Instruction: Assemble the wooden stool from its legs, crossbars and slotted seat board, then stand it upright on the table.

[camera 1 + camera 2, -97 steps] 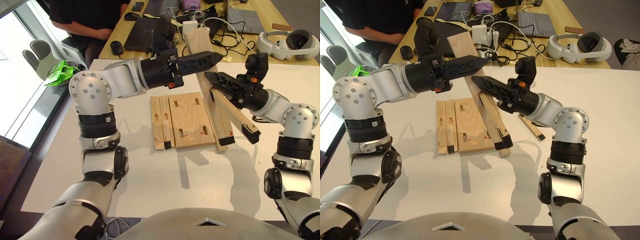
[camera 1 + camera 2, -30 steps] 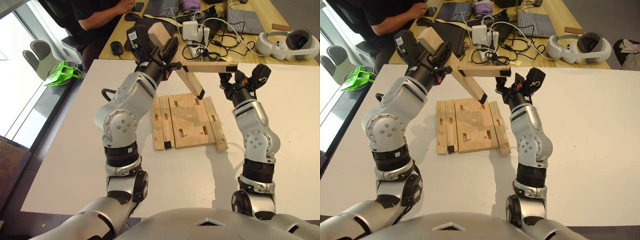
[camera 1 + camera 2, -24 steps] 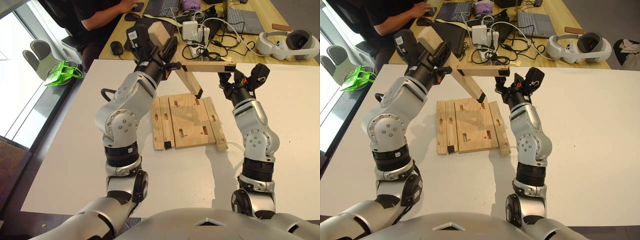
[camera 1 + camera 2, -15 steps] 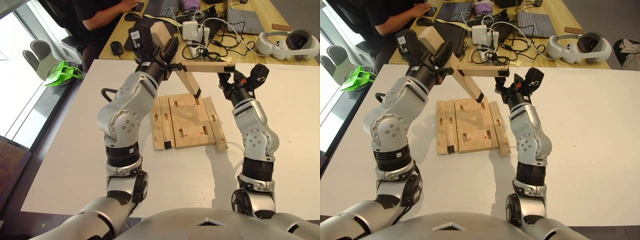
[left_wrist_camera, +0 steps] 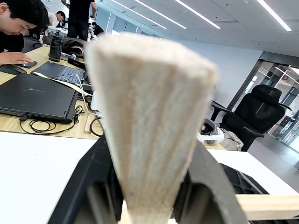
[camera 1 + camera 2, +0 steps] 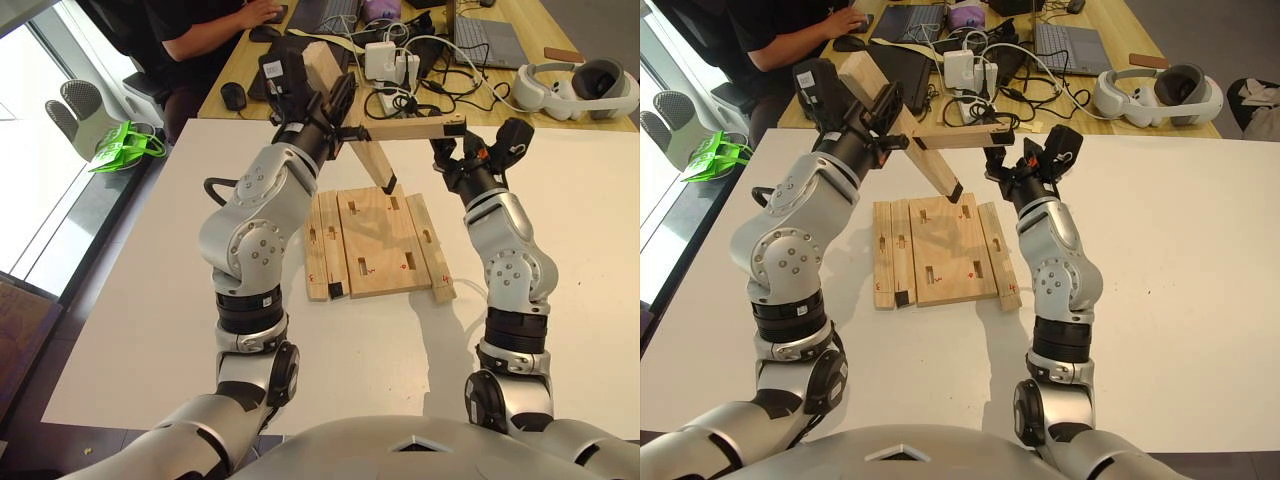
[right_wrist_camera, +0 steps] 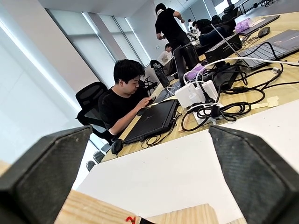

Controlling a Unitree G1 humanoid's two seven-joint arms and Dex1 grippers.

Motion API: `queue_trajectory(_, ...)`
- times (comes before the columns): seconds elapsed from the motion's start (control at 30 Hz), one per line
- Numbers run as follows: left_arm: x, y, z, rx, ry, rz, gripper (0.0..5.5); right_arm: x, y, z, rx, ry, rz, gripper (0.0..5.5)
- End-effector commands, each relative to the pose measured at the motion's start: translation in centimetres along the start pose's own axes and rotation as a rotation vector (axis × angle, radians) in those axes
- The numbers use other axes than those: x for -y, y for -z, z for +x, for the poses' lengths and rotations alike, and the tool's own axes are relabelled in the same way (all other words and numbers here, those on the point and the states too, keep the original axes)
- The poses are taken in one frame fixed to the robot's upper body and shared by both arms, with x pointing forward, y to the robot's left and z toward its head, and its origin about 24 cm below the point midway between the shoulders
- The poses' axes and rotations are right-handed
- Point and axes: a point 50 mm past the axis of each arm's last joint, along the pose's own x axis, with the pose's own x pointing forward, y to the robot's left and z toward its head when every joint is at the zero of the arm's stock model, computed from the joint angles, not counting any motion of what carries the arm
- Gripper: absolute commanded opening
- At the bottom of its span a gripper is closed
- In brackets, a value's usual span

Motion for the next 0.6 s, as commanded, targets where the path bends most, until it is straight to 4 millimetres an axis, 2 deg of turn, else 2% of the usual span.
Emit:
queue_trajectory(0.03, -0.8, -1.4, 0.3, 0.038, -0.027, -0.017, 1.01, 2.6, -0.3, -1.2, -0.139, -0.055, -0.190, 4.65)
queue_trajectory(0.17, -2.0, -2.6, 0.0, 0.068, -0.061, -0.021, 1.01, 7.1, -1.8, -3.8, -0.403, -0.162, -0.412, 4.65)
queue_trajectory(0.27, -2.7, -3.2, -0.3, 0.073, -0.073, -0.011, 1.01, 8.6, -2.4, -6.1, -0.561, -0.273, -0.463, 4.65)
queue_trajectory(0.37, -3.2, -3.7, -0.7, 0.067, -0.076, 0.010, 1.01, 7.3, -2.9, -8.1, -0.646, -0.527, -0.414, 4.65)
queue_trajectory(0.47, -3.4, -4.2, -1.1, 0.050, -0.070, 0.028, 1.01, 6.0, -2.2, -9.3, -0.707, -0.688, -0.404, 4.65)
queue_trajectory(0.6, -3.4, -3.9, -2.1, -0.029, -0.060, 0.040, 1.01, 4.5, -1.1, -9.8, -0.768, -0.828, -0.426, 4.65)
